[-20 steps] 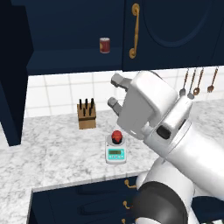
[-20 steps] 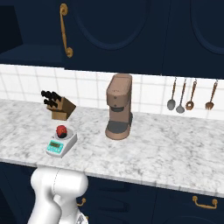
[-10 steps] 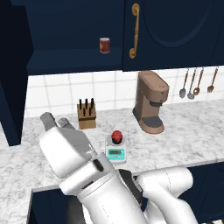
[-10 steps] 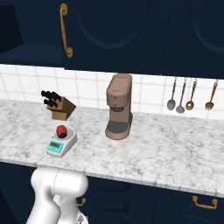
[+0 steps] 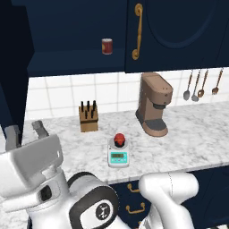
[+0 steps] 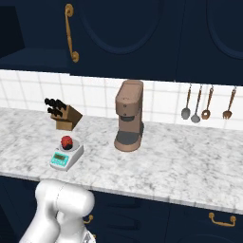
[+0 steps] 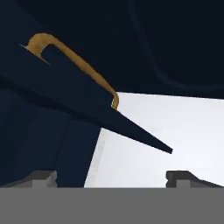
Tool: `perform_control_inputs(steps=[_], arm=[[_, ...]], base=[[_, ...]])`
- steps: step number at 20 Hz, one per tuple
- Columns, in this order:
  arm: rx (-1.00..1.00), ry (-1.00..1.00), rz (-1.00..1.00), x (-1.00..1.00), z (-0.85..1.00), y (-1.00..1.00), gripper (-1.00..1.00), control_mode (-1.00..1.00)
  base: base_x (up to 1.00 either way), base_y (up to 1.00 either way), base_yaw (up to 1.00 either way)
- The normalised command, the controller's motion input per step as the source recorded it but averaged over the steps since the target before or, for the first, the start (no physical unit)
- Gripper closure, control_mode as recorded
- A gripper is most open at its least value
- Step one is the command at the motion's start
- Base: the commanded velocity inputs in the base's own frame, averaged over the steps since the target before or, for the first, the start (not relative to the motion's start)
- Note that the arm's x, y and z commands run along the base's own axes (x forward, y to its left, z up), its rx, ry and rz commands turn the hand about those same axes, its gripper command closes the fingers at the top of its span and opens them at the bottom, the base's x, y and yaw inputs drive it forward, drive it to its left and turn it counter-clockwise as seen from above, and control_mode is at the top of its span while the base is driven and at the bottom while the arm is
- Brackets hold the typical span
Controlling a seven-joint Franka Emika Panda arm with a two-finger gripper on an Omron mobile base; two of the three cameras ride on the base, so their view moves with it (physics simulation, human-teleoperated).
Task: Pick the jam and place it on the digital scale for weighing, and close the cabinet.
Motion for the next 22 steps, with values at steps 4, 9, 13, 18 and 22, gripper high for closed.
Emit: perform_control_inputs(steps=[4, 9, 13, 18, 22], arm=[[0.27, -0.03, 0.00, -1.00, -0.34, 0.01, -1.00, -1.00], [0.25, 0.04, 0.00, -0.79, -0.35, 0.59, -1.00, -1.00], [0.20, 0.16, 0.00, -0.07, -0.36, 0.70, -1.00, -1.00], [0.04, 0.36, 0.01, 0.86, -0.27, 0.54, -1.00, -1.00], [0.00, 0.28, 0.01, 1.00, -0.78, 0.48, -1.00, -1.00]], base=[[0.00, 0.00, 0.00], [0.00, 0.00, 0.00], [0.00, 0.00, 0.00], [0.00, 0.00, 0.00], [0.00, 0.00, 0.00]])
